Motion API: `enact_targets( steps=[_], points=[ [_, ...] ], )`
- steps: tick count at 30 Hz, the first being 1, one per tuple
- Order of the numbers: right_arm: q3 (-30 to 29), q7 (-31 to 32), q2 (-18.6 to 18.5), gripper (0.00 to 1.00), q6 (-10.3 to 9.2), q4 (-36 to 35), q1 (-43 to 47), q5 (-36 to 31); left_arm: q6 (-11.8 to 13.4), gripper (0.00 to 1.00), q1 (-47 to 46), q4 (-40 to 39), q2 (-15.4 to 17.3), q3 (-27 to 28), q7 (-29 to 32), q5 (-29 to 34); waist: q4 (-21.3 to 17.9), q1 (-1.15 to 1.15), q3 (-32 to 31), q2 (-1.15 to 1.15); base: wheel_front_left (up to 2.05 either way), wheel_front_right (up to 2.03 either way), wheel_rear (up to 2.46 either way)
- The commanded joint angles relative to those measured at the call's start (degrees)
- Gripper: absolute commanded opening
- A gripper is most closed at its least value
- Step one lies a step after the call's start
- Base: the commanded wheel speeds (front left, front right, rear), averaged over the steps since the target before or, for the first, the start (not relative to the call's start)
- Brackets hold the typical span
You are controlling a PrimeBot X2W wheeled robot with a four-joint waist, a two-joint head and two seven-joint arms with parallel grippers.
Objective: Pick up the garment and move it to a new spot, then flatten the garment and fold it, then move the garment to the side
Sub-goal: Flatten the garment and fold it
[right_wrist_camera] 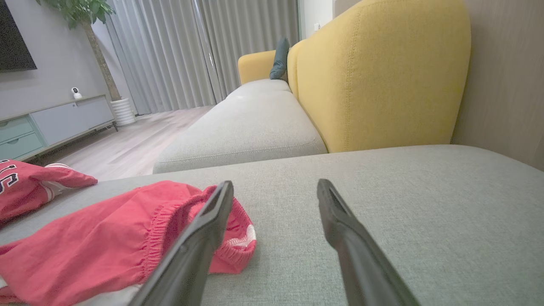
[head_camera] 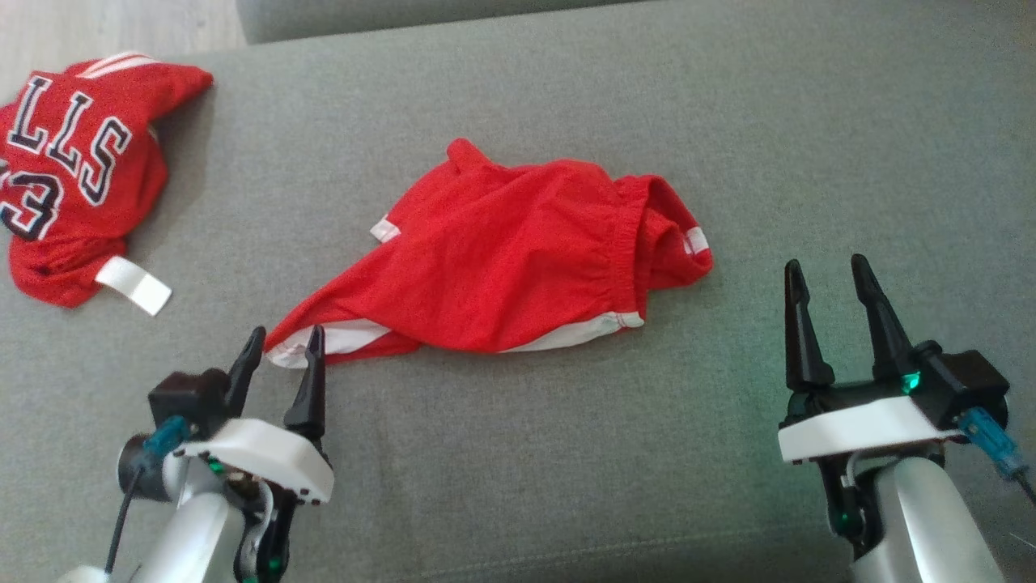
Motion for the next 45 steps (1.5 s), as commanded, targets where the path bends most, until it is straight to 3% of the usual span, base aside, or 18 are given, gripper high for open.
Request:
enact_targets(
  steps=[1,21,45],
  points=[
    [1.2,-0.6,-0.3,1.0,0.43,-1.6,-0.4,-0.5,-0.4,1.0,-0.2,-1.9,0.7,2.8,-0.7,0.5,0.5,0.0,-0.9,0.0,0.0,0.0,0.0],
    [2.2,-0.6,-0.3,1.0,0.43,-1.0,4.1,-1.3,-1.8,1.0,9.4,-8.1,-8.5,9.2,-0.8,7.2,5.0,0.0,-10.7,0.0,0.0,0.0,0.0],
    [2.6,-0.6,-0.3,1.0,0.43,-0.9,4.8,-1.1,-3.7,1.0,10.9,-7.6,-10.7,12.1,-0.8,10.0,5.2,0.0,-11.3,0.0,0.0,0.0,0.0]
  ],
)
